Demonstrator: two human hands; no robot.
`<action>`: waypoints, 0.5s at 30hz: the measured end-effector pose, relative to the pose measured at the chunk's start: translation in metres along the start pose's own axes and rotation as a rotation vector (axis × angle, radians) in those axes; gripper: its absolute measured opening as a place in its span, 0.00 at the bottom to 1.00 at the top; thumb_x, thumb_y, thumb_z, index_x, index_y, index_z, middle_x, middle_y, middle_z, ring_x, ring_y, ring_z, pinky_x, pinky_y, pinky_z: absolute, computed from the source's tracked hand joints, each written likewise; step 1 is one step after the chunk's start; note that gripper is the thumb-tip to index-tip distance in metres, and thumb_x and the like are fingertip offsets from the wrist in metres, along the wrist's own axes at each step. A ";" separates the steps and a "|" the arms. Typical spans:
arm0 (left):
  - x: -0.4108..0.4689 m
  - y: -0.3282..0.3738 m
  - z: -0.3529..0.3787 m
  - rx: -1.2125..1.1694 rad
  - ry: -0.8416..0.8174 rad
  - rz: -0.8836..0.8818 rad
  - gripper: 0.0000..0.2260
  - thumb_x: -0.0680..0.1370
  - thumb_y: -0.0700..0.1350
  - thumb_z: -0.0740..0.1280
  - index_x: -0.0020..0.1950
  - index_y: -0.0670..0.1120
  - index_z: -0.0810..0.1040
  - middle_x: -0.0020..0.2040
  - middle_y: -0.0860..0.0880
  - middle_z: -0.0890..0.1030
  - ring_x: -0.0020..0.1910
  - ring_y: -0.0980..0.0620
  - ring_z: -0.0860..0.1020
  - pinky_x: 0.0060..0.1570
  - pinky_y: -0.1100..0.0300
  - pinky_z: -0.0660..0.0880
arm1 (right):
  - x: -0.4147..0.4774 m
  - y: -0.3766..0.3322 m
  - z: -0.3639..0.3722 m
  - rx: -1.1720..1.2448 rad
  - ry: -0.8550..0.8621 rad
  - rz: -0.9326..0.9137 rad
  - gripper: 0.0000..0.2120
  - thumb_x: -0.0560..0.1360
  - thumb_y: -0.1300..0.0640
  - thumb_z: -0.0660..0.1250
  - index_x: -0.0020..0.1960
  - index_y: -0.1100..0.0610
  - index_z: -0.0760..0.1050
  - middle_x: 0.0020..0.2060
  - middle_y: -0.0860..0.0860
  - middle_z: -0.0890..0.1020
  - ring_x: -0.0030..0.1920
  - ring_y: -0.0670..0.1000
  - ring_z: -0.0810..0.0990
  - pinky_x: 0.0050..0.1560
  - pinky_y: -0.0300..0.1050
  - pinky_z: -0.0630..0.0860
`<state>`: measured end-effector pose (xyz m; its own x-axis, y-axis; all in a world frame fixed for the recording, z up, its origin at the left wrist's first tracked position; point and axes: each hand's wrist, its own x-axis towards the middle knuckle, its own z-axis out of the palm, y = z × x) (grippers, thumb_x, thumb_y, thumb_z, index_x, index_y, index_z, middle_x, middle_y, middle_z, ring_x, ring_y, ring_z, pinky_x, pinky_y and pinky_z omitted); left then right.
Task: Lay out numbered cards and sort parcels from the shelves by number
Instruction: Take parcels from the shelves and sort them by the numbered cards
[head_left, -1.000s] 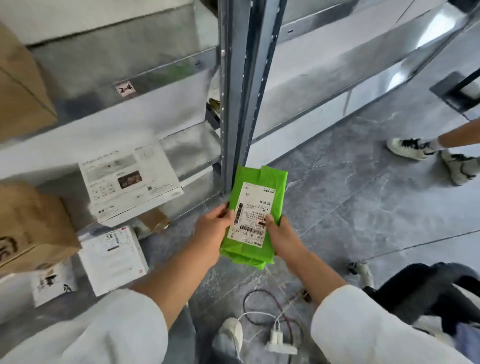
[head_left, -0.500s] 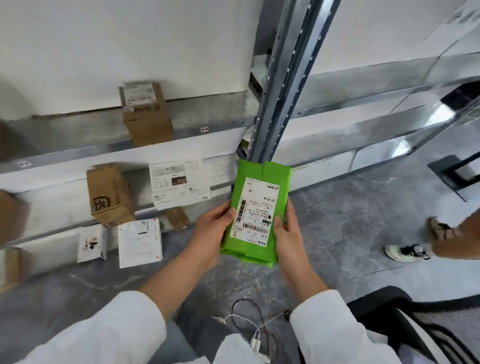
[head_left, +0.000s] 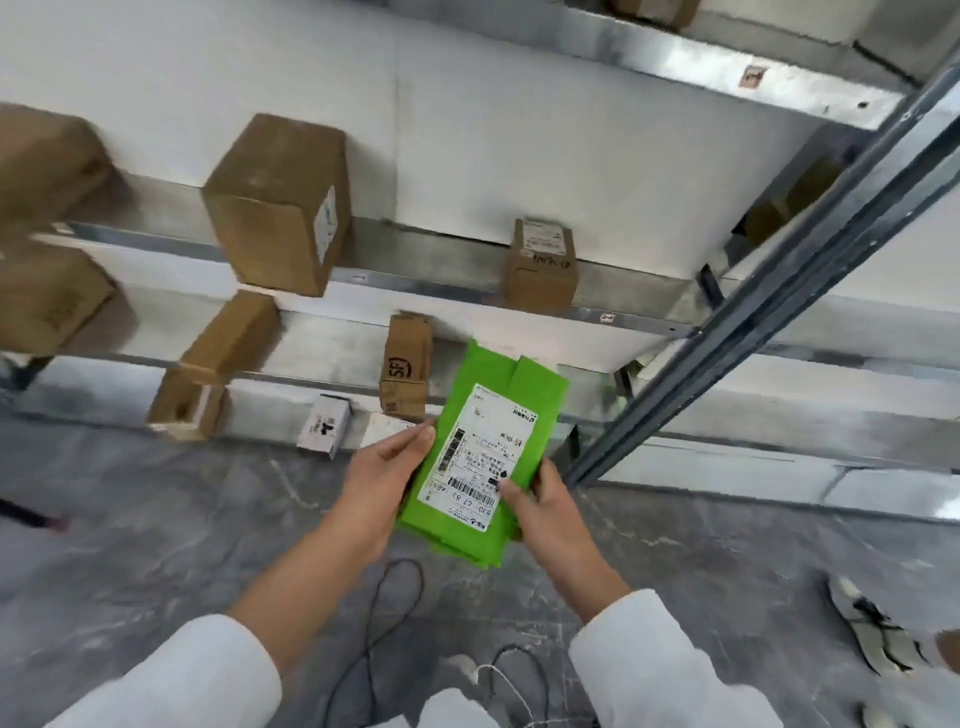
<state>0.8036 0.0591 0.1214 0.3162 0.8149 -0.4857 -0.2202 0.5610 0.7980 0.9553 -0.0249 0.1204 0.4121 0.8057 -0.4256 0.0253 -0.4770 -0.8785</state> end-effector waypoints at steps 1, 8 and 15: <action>-0.008 0.004 -0.020 -0.020 0.043 0.021 0.11 0.78 0.40 0.67 0.59 0.40 0.81 0.54 0.41 0.84 0.52 0.46 0.82 0.58 0.51 0.77 | -0.004 -0.005 0.019 -0.028 -0.046 -0.004 0.16 0.79 0.60 0.64 0.65 0.52 0.68 0.62 0.50 0.79 0.60 0.51 0.78 0.63 0.58 0.74; -0.107 0.026 -0.179 -0.197 0.356 0.187 0.12 0.77 0.40 0.67 0.60 0.41 0.80 0.52 0.43 0.84 0.50 0.48 0.82 0.57 0.51 0.78 | -0.058 -0.032 0.174 -0.256 -0.330 -0.160 0.14 0.78 0.58 0.65 0.63 0.51 0.72 0.59 0.49 0.80 0.60 0.52 0.79 0.64 0.57 0.73; -0.227 0.019 -0.304 -0.357 0.611 0.345 0.12 0.78 0.38 0.65 0.60 0.41 0.80 0.52 0.45 0.85 0.48 0.53 0.83 0.49 0.63 0.80 | -0.138 -0.036 0.311 -0.403 -0.648 -0.329 0.05 0.78 0.55 0.65 0.53 0.49 0.74 0.53 0.47 0.82 0.55 0.49 0.80 0.61 0.56 0.75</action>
<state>0.4473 -0.0709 0.1387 -0.3643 0.8291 -0.4242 -0.5292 0.1904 0.8268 0.6143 -0.0098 0.1435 -0.2762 0.9100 -0.3092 0.4278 -0.1716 -0.8874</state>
